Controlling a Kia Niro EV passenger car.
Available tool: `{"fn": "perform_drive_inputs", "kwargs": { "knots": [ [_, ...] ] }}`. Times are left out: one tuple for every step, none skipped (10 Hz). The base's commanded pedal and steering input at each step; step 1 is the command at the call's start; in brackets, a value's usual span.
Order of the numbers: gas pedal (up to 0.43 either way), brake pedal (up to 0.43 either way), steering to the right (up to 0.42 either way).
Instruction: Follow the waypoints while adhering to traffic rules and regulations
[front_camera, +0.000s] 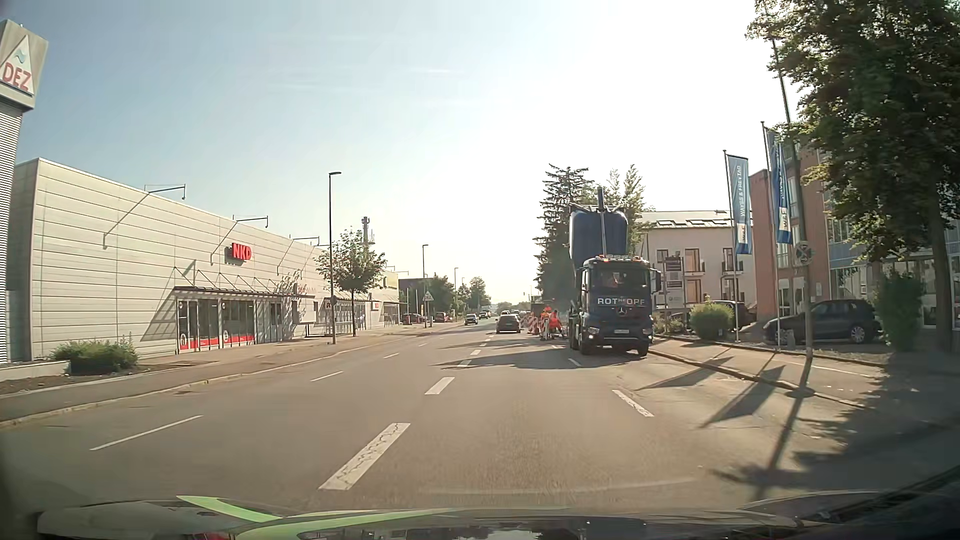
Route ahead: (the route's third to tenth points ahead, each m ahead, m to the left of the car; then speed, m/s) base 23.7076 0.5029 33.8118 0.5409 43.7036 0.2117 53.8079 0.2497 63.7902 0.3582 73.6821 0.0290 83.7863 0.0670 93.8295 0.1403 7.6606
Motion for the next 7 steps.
{"fn": "perform_drive_inputs", "kwargs": {
  "knots": [
    [0.028, 0.000, -0.006],
    [0.028, 0.000, -0.005],
    [0.028, 0.000, -0.005],
    [0.028, 0.000, -0.005],
    [0.028, 0.000, -0.005],
    [0.000, 0.000, -0.005],
    [0.000, 0.000, -0.005]
  ]
}}
